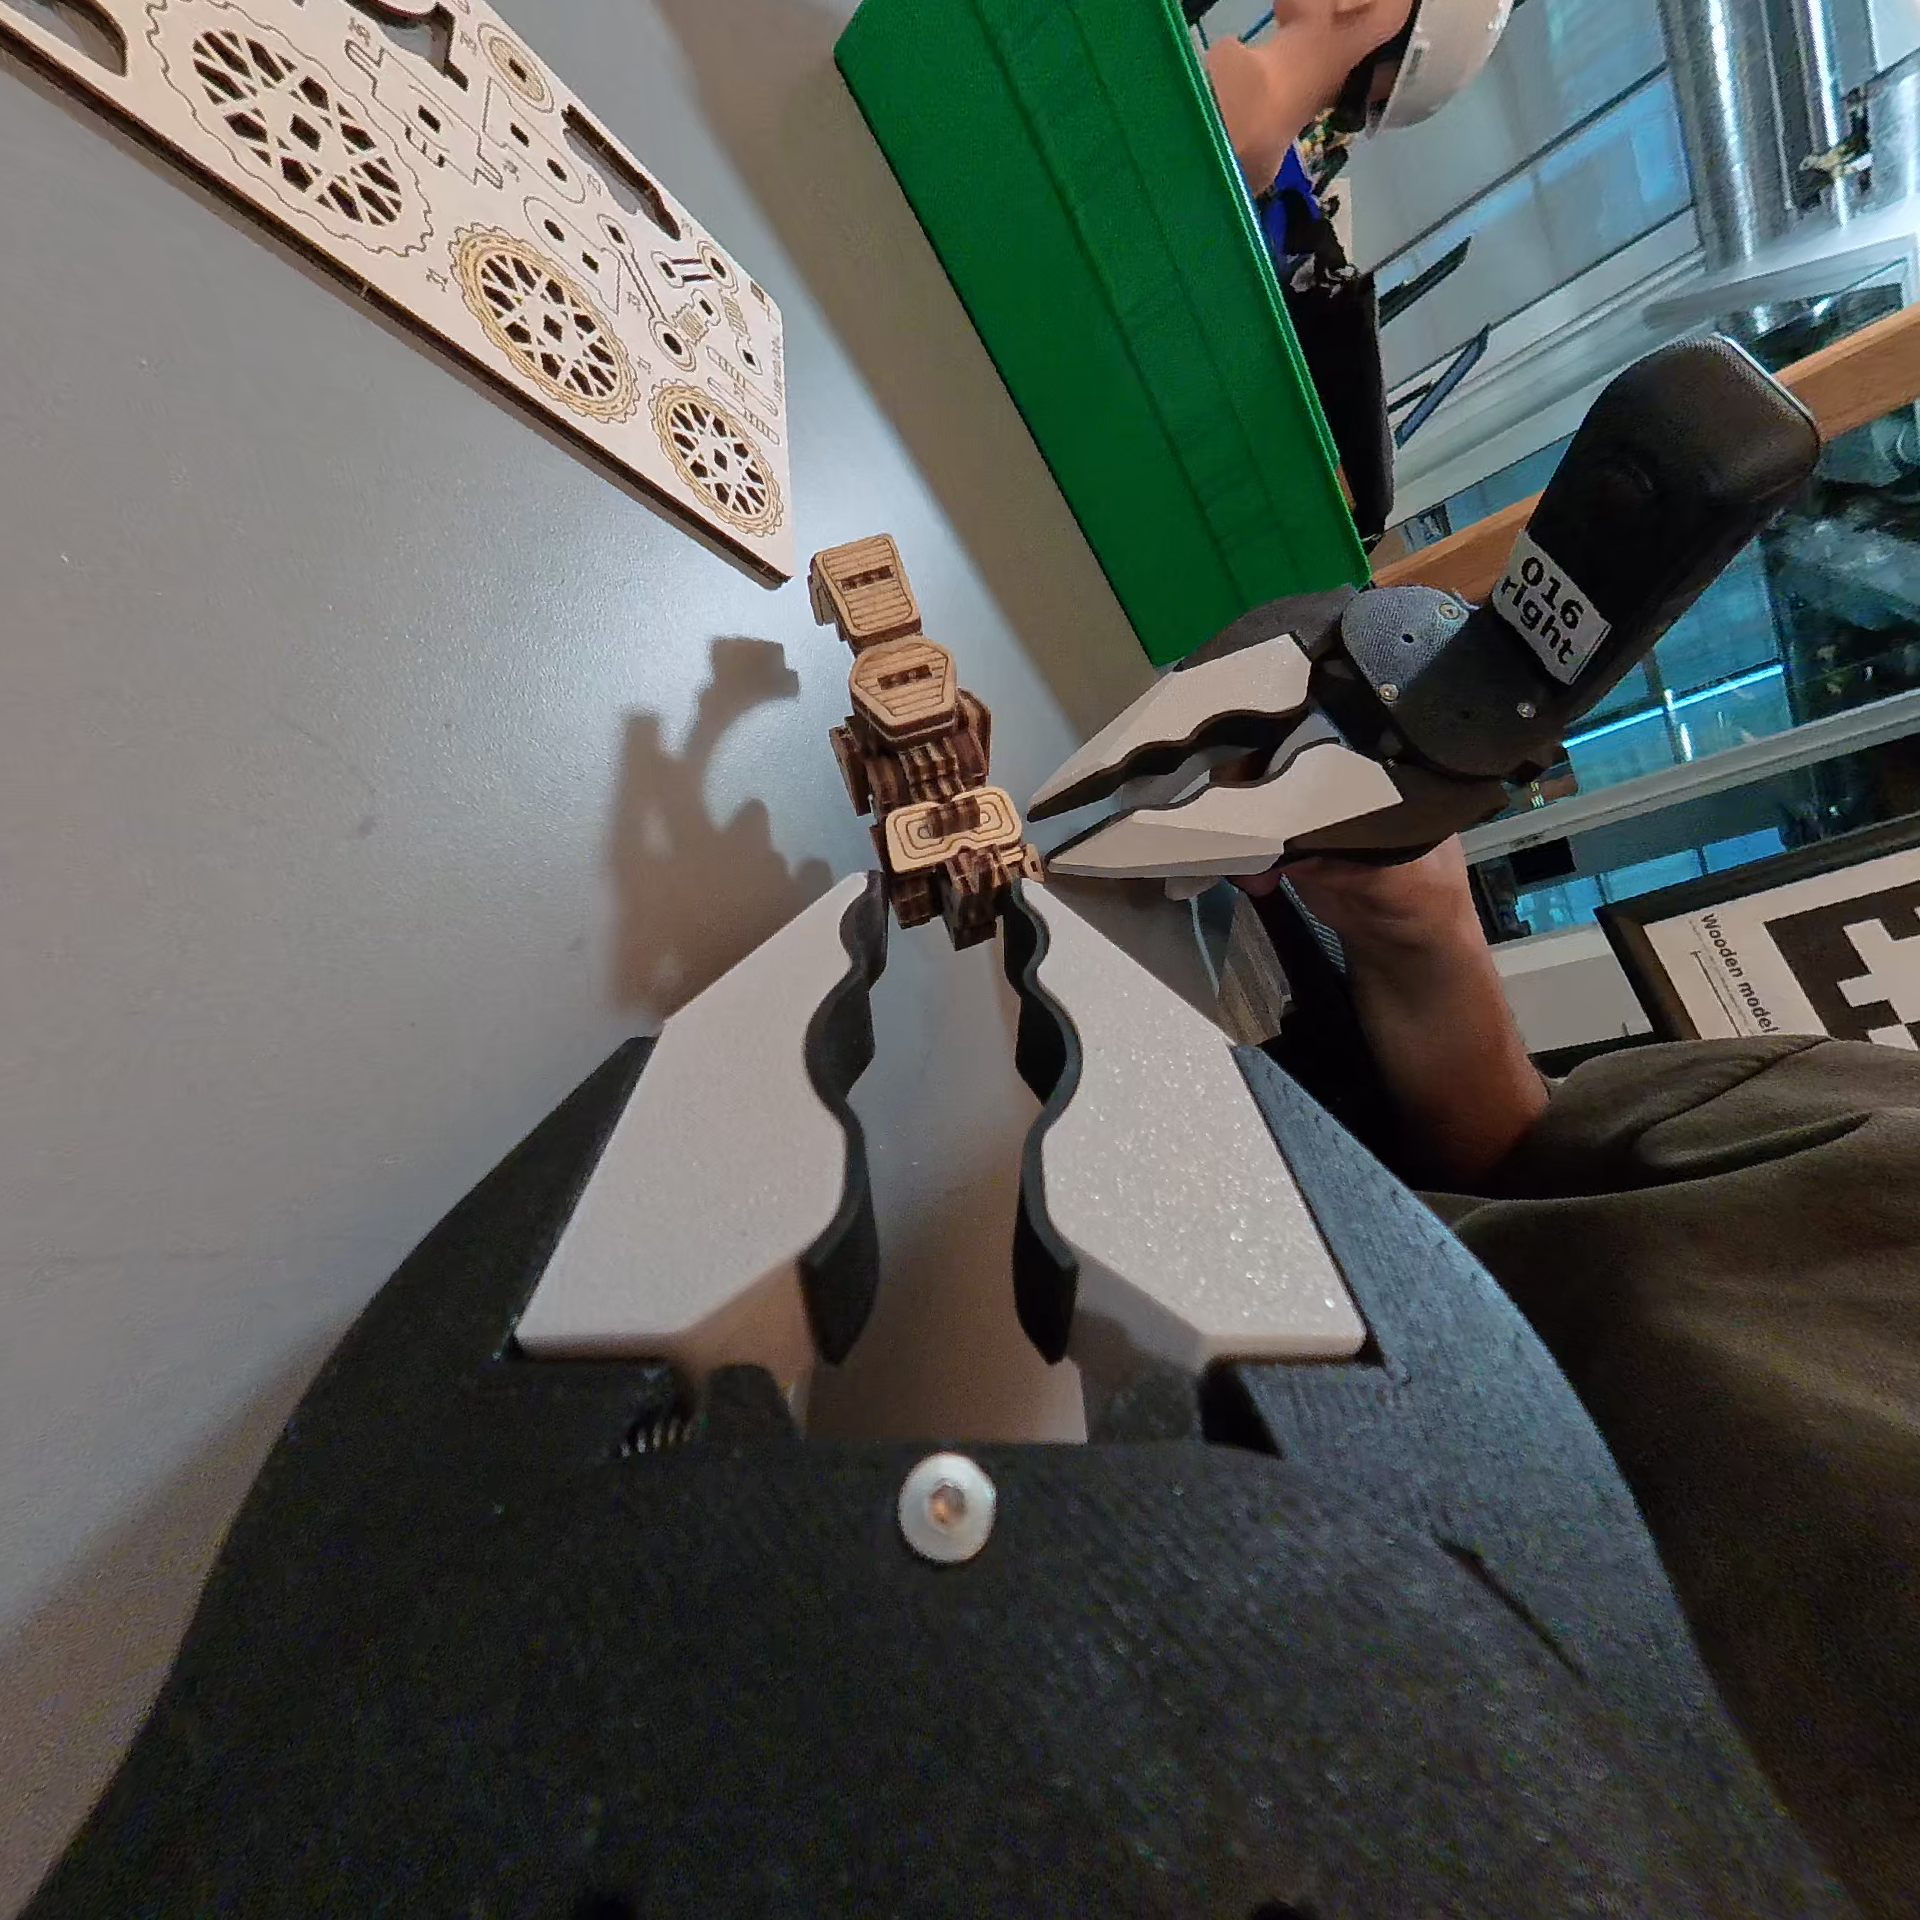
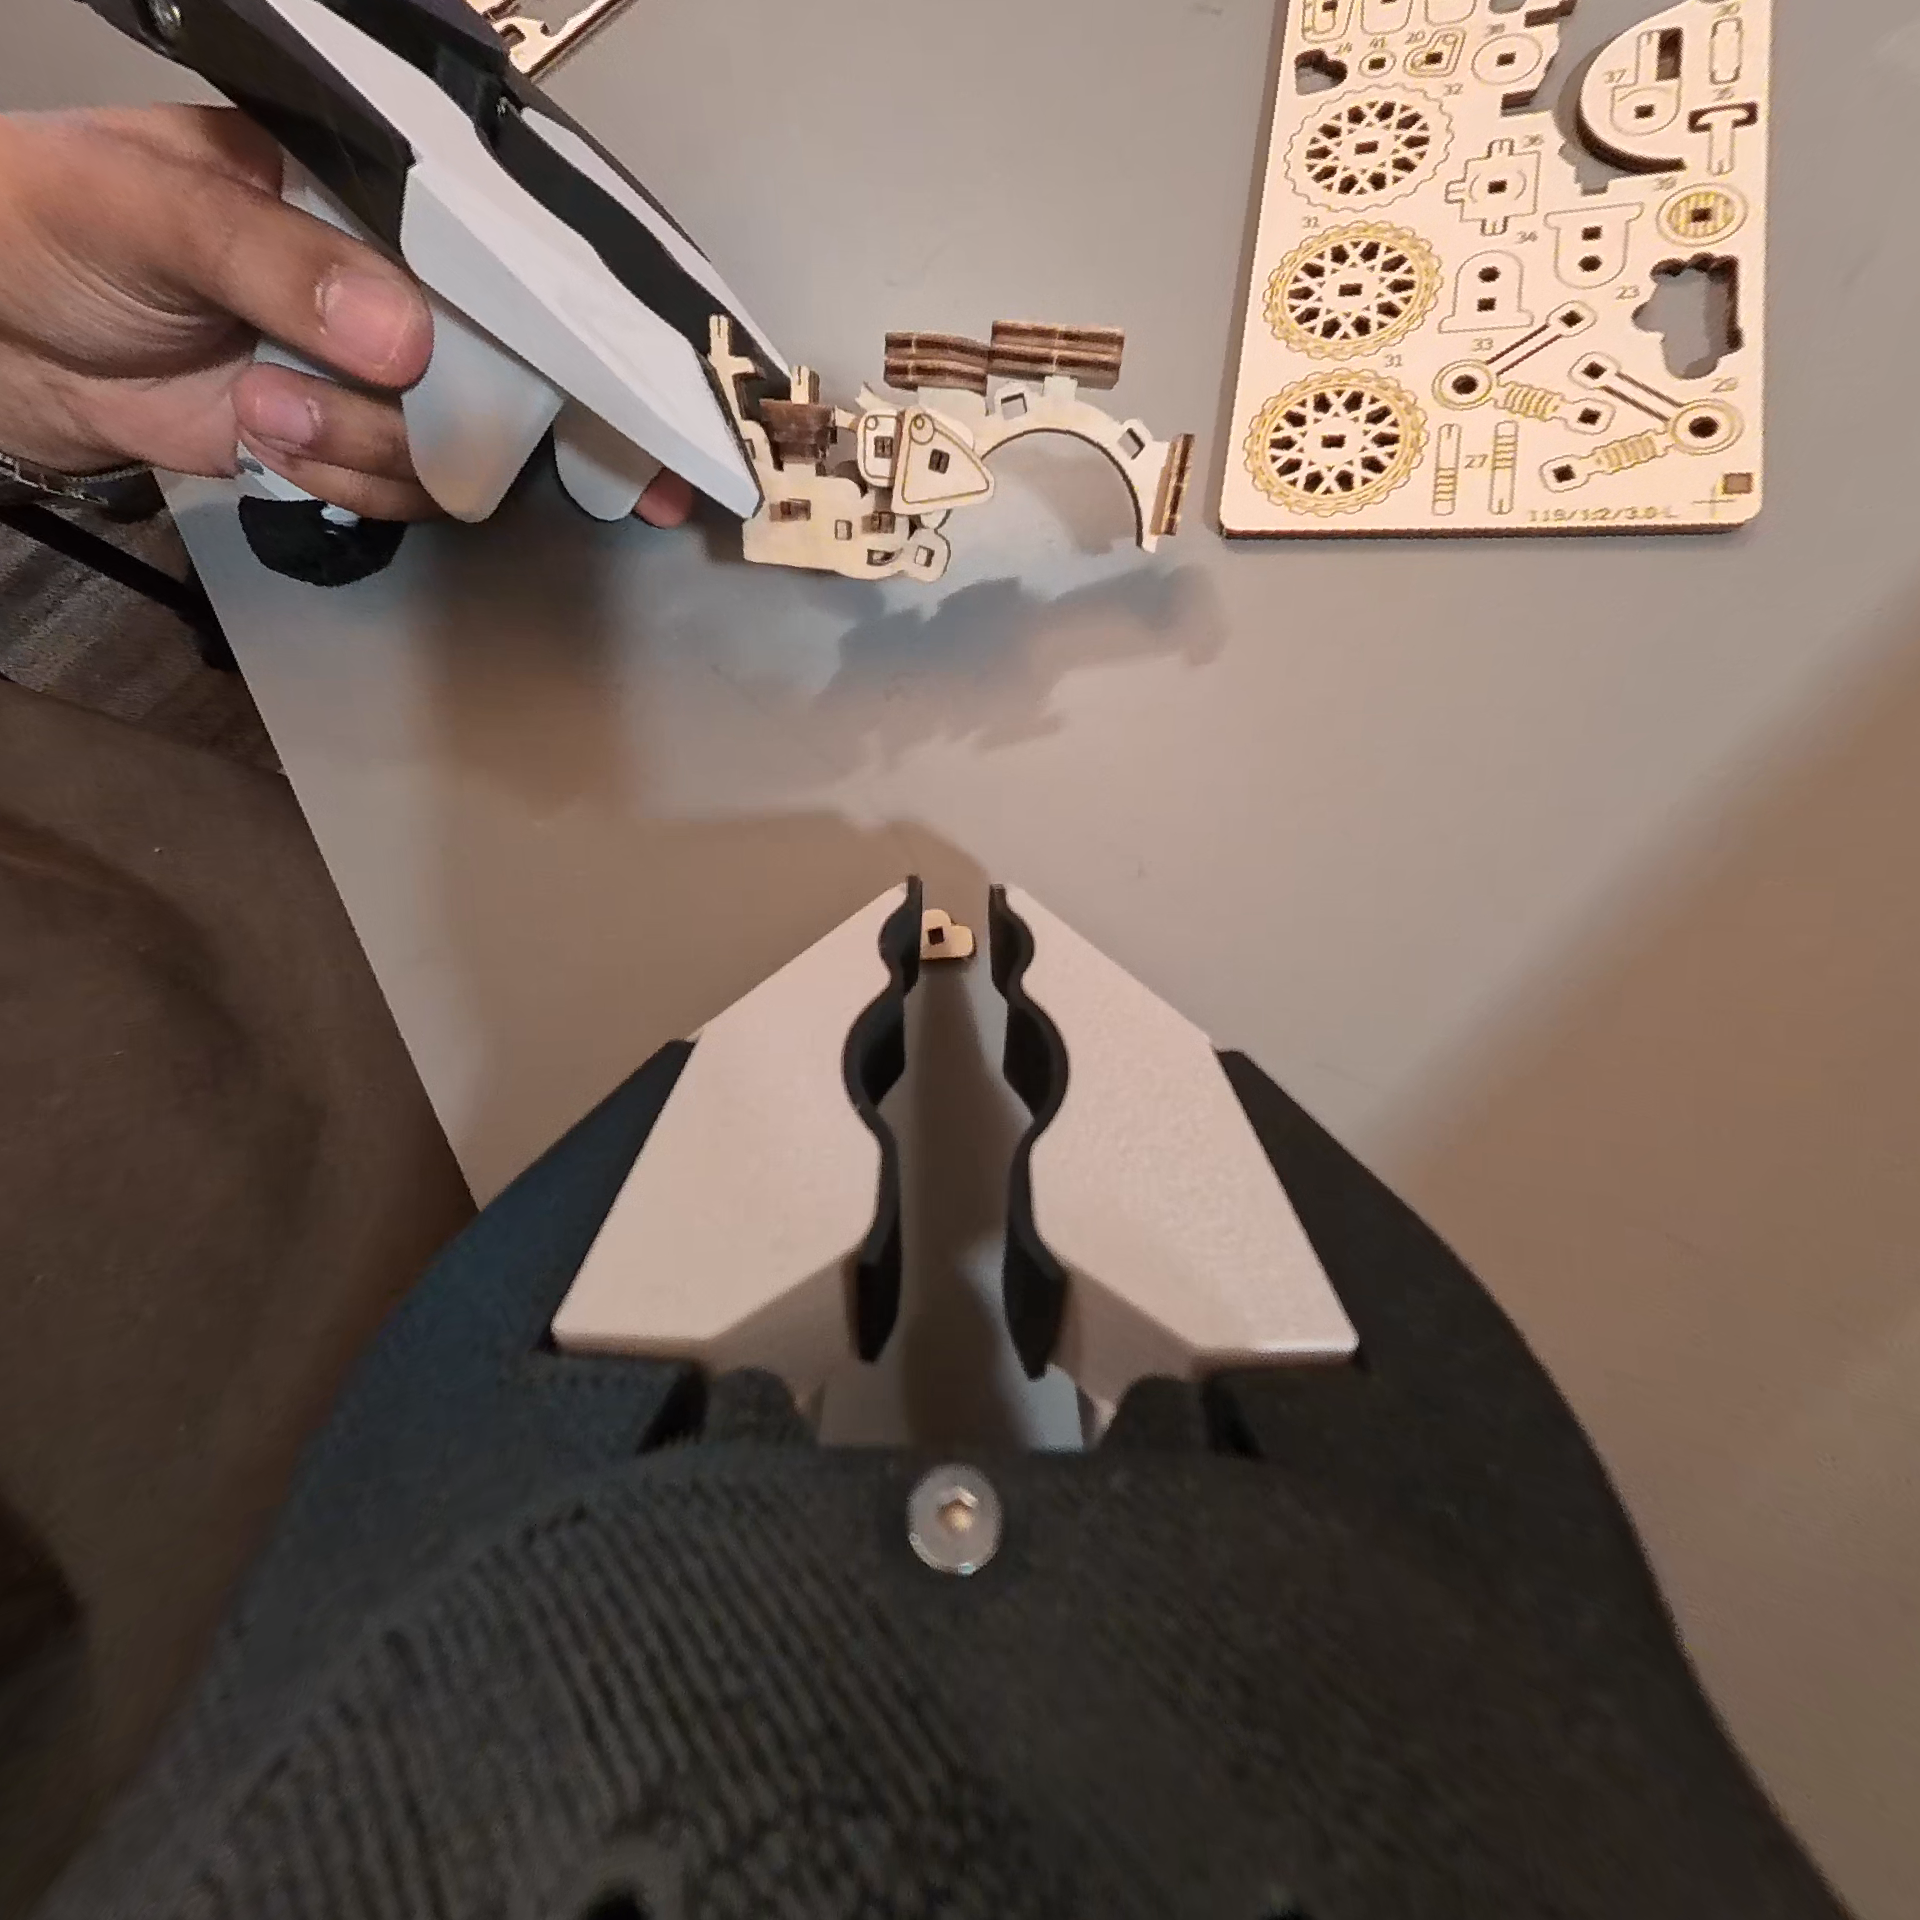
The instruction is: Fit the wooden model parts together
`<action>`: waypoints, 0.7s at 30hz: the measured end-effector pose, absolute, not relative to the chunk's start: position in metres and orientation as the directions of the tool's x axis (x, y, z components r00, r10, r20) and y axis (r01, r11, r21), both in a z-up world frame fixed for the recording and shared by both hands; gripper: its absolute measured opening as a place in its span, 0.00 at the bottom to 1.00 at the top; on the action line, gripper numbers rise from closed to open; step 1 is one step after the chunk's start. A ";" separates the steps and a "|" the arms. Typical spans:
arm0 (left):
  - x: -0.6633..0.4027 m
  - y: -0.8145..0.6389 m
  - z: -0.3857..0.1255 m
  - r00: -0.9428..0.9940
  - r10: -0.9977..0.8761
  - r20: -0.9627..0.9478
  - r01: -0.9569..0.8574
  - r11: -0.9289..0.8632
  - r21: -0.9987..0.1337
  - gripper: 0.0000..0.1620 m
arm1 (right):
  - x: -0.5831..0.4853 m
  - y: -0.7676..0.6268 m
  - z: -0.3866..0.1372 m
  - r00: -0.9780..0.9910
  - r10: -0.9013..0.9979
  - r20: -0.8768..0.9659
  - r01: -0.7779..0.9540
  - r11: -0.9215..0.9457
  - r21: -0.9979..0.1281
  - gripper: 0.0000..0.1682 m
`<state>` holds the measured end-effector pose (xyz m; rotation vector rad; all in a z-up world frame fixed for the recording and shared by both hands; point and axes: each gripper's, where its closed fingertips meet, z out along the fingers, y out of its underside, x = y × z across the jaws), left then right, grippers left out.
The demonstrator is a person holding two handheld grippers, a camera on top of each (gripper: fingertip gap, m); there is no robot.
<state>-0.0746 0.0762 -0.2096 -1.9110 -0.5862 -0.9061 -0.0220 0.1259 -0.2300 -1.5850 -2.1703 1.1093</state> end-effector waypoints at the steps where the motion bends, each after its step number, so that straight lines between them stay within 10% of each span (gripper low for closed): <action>1: -0.075 0.076 -0.210 0.617 0.033 0.786 0.704 -0.471 -0.532 0.13 | -0.022 0.126 -0.230 -0.386 0.891 -0.239 0.713 0.124 -0.690 0.07; 21: -0.075 0.076 -0.210 0.614 0.033 0.788 0.705 -0.472 -0.529 0.13 | -0.021 0.133 -0.220 -0.438 0.884 -0.165 0.660 0.192 -0.726 0.10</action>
